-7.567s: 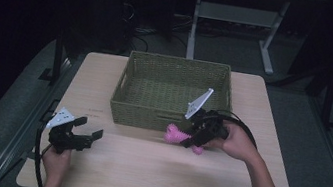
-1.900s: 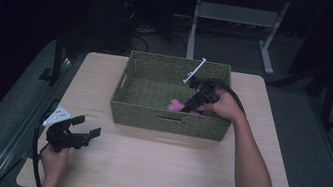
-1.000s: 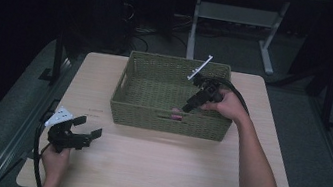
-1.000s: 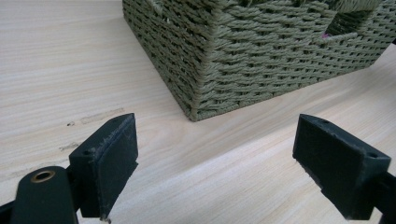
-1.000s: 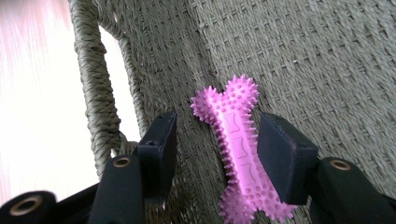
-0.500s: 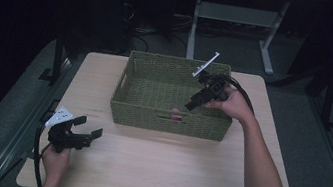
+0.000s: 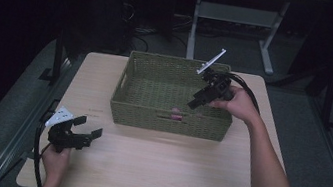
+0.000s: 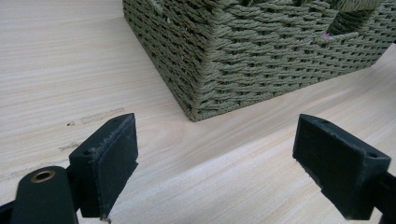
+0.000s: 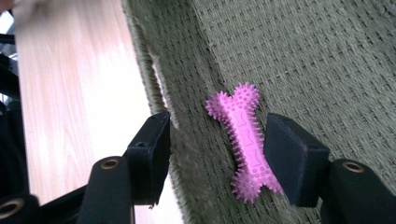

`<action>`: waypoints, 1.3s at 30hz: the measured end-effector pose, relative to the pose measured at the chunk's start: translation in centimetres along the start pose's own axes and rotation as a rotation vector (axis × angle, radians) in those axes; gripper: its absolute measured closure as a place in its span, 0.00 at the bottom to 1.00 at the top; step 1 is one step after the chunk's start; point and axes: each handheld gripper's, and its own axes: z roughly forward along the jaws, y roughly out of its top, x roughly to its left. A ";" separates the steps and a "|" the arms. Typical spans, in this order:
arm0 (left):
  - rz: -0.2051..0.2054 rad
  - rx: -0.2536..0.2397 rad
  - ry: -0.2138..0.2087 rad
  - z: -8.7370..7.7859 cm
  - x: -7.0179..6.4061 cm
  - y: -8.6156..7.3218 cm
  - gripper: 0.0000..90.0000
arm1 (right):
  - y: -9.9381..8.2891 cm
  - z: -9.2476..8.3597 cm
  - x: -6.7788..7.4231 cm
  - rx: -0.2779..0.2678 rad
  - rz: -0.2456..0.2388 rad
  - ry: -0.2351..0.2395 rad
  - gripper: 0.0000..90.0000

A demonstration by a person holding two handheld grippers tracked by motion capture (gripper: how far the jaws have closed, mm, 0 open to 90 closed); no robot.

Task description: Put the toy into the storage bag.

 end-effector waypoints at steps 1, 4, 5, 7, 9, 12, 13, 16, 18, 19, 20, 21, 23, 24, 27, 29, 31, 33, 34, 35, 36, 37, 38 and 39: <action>-0.001 -0.001 0.001 0.0 0.0 0.0 0.15 | 0.0 -0.2 0.1 0.001 0.003 -0.001 0.45; 0.001 0.001 0.003 0.0 0.0 0.0 0.15 | -0.2 -0.5 0.4 0.002 -0.002 -0.005 0.43; 0.002 0.002 0.002 0.0 0.0 0.0 0.15 | -0.3 -0.7 0.5 0.000 0.001 -0.011 0.42; 0.002 0.002 0.002 0.1 0.0 0.0 0.15 | -0.5 -1.0 0.7 -0.012 0.001 -0.008 0.42; 0.003 0.002 0.002 0.1 -0.1 0.0 0.15 | -0.7 -1.2 1.0 -0.025 -0.005 -0.011 0.42; 0.003 0.001 0.002 0.1 -0.1 0.0 0.15 | -0.9 -1.5 1.3 -0.026 -0.001 -0.018 0.40; 0.003 0.002 0.002 0.1 -0.1 0.0 0.15 | -1.0 -1.5 1.4 -0.028 -0.004 -0.018 0.40; 0.004 0.003 0.002 0.2 -0.1 0.0 0.15 | -1.2 -1.7 1.8 -0.032 -0.005 -0.020 0.39; 0.007 0.005 0.003 0.2 -0.1 0.0 0.15 | -1.3 -2.0 2.0 -0.036 -0.006 -0.017 0.39; 0.007 0.005 0.002 0.2 -0.1 0.0 0.15 | -1.3 -2.1 2.2 -0.040 -0.014 -0.018 0.39; 0.007 0.005 0.001 0.2 -0.2 0.0 0.15 | -1.4 -2.2 2.4 -0.046 -0.015 -0.017 0.39; 0.007 0.008 0.002 0.2 -0.2 0.0 0.15 | -1.5 -2.3 2.5 -0.046 -0.014 -0.018 0.38; 0.007 0.005 0.002 0.2 -0.2 0.0 0.15 | -1.7 -2.4 2.6 -0.045 -0.015 -0.020 0.38; 0.007 0.006 0.002 0.2 -0.1 0.0 0.15 | -1.8 -2.5 2.7 -0.046 -0.013 -0.020 0.37; 0.006 0.005 0.003 0.2 -0.1 0.0 0.15 | -2.4 -2.6 2.8 -0.060 -0.007 -0.016 0.37; 0.008 0.008 0.004 0.2 -0.1 0.0 0.15 | -2.9 -2.6 2.8 -0.055 0.001 -0.014 0.36; 0.007 0.008 0.003 0.2 -0.1 0.0 0.15 | -3.3 -2.7 2.9 -0.066 0.005 -0.017 0.36; 0.007 0.008 0.004 0.2 -0.2 0.0 0.15 | -3.7 -2.8 3.0 -0.079 0.007 -0.015 0.36; 0.008 0.009 0.004 0.2 -0.2 0.0 0.15 | -3.8 -2.9 3.1 -0.079 0.005 -0.016 0.36; 0.008 0.009 0.004 0.2 -0.2 0.0 0.15 | -4.0 -2.9 3.3 -0.082 0.005 -0.019 0.36; 0.008 0.009 0.004 0.2 -0.2 0.0 0.15 | -4.1 -3.0 3.4 -0.082 -0.001 -0.019 0.36; 0.008 0.009 0.004 0.2 -0.2 0.0 0.15 | -4.3 -3.1 3.6 -0.084 -0.001 -0.022 0.36; 0.007 0.009 0.004 0.2 -0.2 0.0 0.15 | -4.4 -3.2 3.7 -0.087 -0.008 -0.023 0.36; 0.006 0.007 0.004 0.2 -0.2 0.0 0.15 | -4.6 -3.2 3.9 -0.091 -0.009 -0.026 0.36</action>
